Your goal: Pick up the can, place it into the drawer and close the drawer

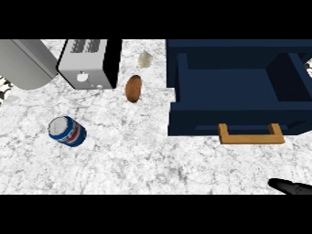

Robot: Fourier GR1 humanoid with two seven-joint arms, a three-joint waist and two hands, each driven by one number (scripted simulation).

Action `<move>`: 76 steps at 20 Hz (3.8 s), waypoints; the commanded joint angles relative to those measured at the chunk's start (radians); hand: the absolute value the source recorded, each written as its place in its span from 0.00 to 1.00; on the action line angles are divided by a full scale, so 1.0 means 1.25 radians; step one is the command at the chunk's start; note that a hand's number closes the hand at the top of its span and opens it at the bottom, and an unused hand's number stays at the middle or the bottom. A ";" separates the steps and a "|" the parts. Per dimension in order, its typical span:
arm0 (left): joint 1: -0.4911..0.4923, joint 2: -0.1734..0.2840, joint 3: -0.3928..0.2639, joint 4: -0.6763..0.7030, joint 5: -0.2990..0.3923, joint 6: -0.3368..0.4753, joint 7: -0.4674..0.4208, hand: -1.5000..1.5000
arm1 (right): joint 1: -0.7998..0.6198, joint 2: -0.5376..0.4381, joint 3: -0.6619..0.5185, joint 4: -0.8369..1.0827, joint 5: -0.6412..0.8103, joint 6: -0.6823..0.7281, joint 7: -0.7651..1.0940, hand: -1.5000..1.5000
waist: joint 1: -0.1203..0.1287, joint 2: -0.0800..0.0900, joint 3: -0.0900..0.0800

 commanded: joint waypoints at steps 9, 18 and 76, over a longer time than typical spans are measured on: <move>0.027 0.028 0.110 0.048 0.143 -0.050 0.103 0.00 | 0.131 -0.015 -0.123 -0.003 -0.110 0.144 -0.097 0.00 | 0.000 0.000 0.000; -0.004 0.046 0.100 0.051 0.325 0.026 0.260 0.00 | 0.158 0.010 -0.154 0.010 -0.131 0.192 -0.120 0.00 | 0.001 0.000 0.000; -0.381 -0.123 -0.042 1.176 -0.462 -0.009 -0.575 0.00 | 0.209 0.045 -0.471 -0.086 -0.361 0.436 0.038 0.00 | -0.013 0.003 -0.001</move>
